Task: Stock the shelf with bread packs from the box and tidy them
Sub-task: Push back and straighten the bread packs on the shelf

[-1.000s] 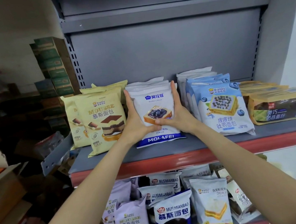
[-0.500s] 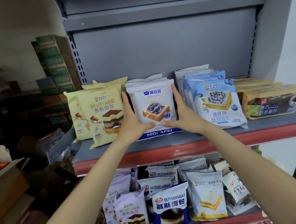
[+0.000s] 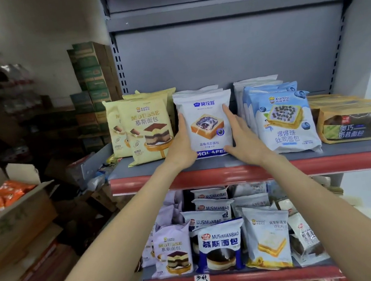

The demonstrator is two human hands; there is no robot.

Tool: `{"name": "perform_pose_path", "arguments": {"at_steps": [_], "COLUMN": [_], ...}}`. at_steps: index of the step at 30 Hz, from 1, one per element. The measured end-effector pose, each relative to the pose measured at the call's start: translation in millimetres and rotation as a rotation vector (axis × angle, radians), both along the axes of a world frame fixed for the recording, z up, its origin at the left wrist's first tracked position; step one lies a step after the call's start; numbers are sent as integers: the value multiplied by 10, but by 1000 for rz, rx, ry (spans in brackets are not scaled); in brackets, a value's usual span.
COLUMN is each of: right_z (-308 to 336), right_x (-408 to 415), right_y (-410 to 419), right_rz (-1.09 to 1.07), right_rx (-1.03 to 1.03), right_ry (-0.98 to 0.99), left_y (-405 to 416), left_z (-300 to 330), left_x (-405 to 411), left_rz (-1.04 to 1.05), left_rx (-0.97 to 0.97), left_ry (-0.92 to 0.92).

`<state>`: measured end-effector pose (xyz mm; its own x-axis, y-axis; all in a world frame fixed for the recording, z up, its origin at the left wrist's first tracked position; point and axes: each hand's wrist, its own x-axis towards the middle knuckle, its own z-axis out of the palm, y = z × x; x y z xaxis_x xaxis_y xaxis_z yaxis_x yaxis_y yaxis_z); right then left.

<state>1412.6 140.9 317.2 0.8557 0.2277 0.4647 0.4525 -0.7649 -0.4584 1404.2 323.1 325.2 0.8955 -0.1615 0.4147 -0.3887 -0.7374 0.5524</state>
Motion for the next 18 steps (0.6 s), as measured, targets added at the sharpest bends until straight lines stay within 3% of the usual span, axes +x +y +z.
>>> {"name": "perform_pose_path", "arguments": {"at_steps": [3, 6, 10, 14, 18], "right_z": [29, 101, 172, 203, 160], "right_x": [-193, -465, -646, -558, -246], "right_y": [116, 403, 921, 1367, 1631], "right_rz": [-37, 77, 249, 270, 168], "right_rx": [54, 175, 195, 106, 167], "right_ry": [-286, -499, -391, -237, -74], "left_y": [199, 633, 1436, 2196, 2526], "left_z": [79, 139, 218, 268, 314], "left_x": [-258, -603, -871, -611, -155], "left_rz": [75, 144, 178, 169, 7], "left_rx": [93, 29, -170, -320, -426], "left_ry": [6, -170, -418, -156, 171]}}
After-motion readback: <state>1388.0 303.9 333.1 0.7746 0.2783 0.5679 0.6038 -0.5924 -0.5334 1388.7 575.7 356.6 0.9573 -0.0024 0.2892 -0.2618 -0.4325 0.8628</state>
